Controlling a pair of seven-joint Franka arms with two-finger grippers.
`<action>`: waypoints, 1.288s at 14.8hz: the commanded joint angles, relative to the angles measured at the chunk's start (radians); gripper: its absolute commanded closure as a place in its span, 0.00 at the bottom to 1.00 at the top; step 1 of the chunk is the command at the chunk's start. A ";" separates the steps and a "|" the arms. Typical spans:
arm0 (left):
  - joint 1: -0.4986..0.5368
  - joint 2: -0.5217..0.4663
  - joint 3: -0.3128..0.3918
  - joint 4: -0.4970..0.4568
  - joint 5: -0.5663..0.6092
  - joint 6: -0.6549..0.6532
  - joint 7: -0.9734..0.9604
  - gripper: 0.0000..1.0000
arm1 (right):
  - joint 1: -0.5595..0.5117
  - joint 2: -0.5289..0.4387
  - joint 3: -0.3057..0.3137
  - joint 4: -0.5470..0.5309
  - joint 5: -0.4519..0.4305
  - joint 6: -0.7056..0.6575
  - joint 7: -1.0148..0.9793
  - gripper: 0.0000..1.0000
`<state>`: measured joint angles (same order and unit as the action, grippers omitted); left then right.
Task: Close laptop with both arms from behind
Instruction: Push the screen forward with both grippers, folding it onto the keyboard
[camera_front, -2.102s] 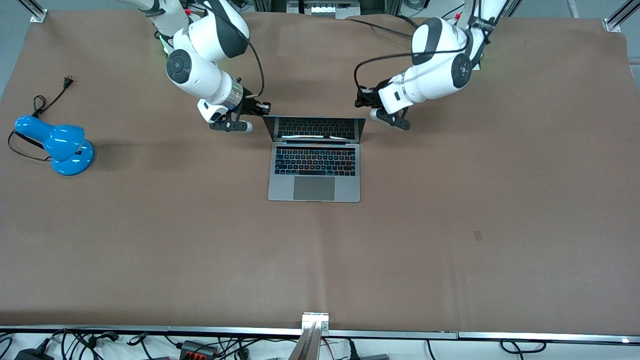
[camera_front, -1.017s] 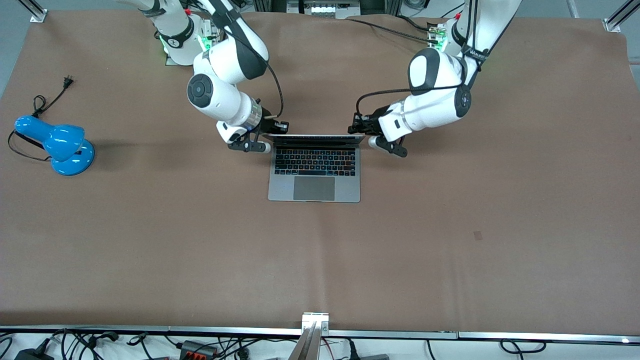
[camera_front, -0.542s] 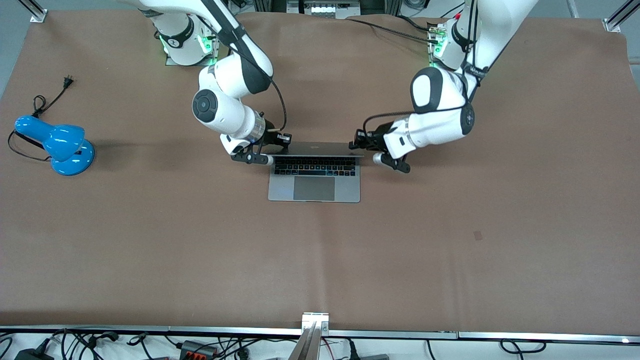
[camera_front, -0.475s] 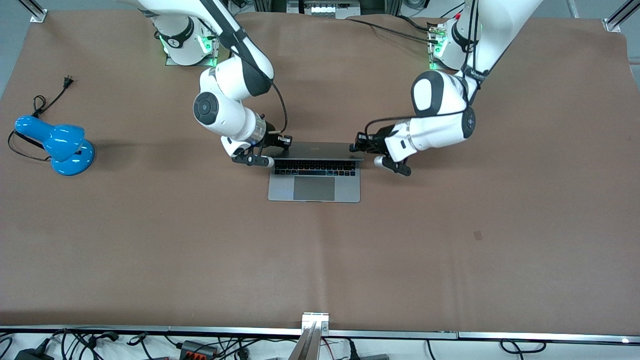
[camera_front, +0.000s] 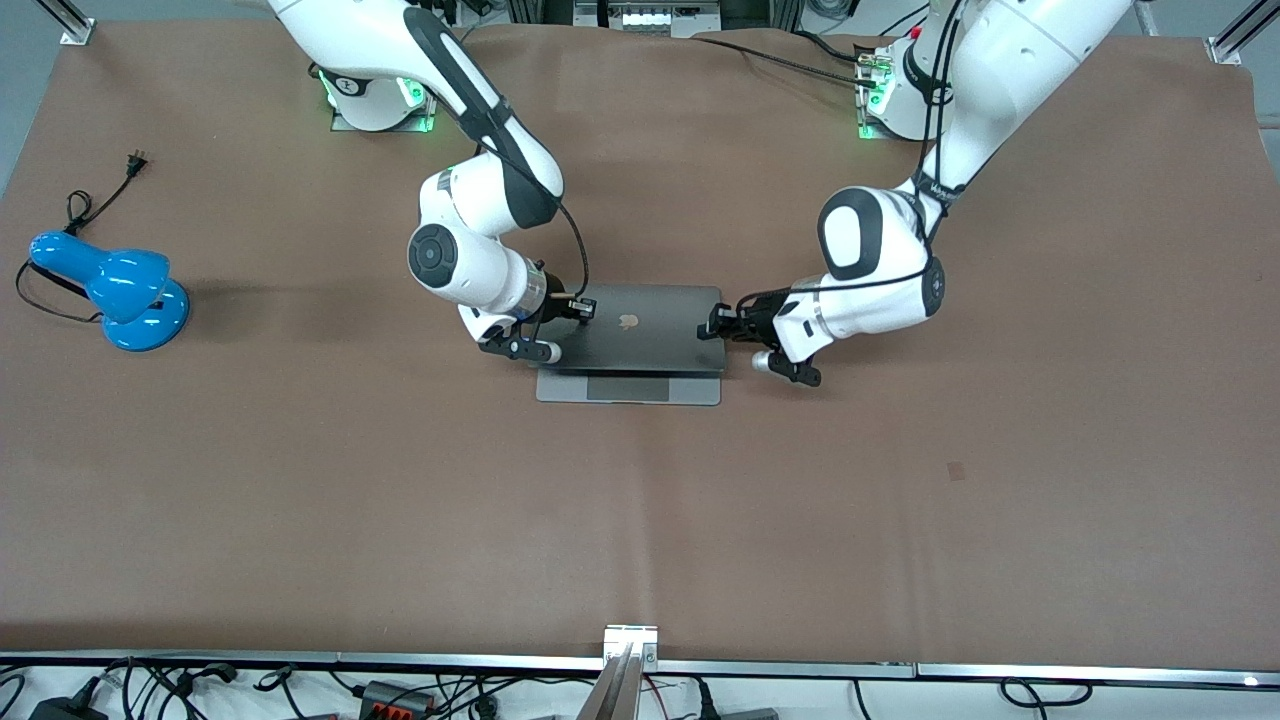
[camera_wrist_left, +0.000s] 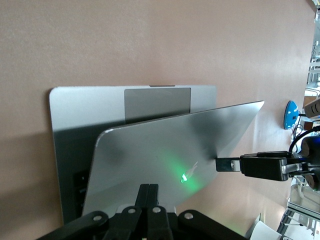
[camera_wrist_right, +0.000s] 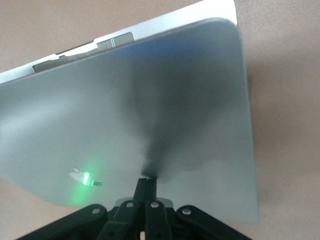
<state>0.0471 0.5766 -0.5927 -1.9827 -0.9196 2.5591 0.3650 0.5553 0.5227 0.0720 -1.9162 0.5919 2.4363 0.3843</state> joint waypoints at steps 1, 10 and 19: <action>-0.001 0.065 0.008 0.062 -0.019 0.009 0.055 0.99 | 0.002 0.060 -0.003 0.063 -0.001 0.010 -0.001 1.00; -0.015 0.190 0.040 0.151 -0.019 0.009 0.091 0.99 | 0.003 0.129 -0.012 0.115 -0.012 0.029 -0.002 1.00; -0.026 0.269 0.042 0.162 -0.015 0.090 0.107 0.99 | 0.012 0.174 -0.012 0.137 -0.012 0.072 -0.008 1.00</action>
<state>0.0367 0.8120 -0.5568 -1.8418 -0.9196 2.6151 0.4374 0.5585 0.6610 0.0636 -1.8042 0.5886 2.4730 0.3824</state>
